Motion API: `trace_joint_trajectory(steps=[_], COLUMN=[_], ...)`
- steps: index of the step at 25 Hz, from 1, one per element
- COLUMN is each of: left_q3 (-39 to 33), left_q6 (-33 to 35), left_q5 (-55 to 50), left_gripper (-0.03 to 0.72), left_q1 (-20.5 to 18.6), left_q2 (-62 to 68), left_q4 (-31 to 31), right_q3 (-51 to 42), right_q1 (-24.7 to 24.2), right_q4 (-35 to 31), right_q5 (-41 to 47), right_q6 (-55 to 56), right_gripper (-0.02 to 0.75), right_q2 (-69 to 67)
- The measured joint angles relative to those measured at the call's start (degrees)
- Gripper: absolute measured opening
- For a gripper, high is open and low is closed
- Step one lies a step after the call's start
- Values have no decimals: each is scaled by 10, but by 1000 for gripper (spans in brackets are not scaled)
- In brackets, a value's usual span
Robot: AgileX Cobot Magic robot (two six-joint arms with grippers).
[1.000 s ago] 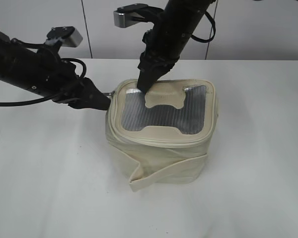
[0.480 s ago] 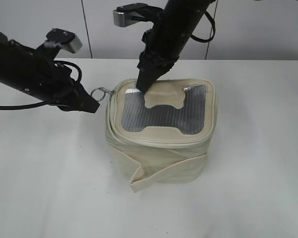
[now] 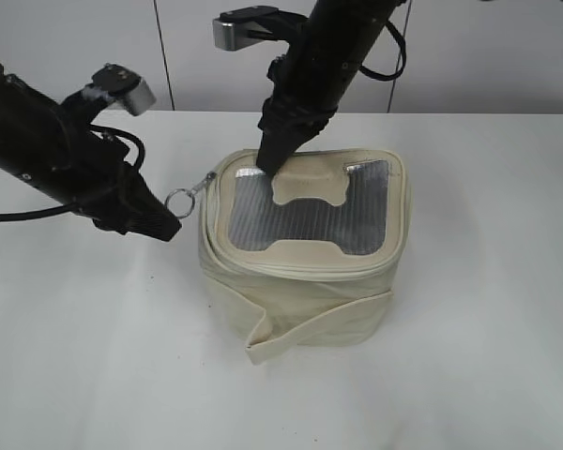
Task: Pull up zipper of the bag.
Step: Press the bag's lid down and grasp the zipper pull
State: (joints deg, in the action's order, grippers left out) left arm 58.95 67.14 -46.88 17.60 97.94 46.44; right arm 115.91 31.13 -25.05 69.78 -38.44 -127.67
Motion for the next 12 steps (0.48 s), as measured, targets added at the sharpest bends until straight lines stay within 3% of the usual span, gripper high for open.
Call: trace_joint_trajectory(steps=[12], left_q3=[2], left_q6=[-20], left_q5=[17], left_gripper=[-3], left_q1=[0], left_q2=[0], left_q4=[-1], right_q3=[0], right_q1=[0], right_q4=[2], right_q5=[0], right_q6=[4], right_gripper=[41], right_q2=[0])
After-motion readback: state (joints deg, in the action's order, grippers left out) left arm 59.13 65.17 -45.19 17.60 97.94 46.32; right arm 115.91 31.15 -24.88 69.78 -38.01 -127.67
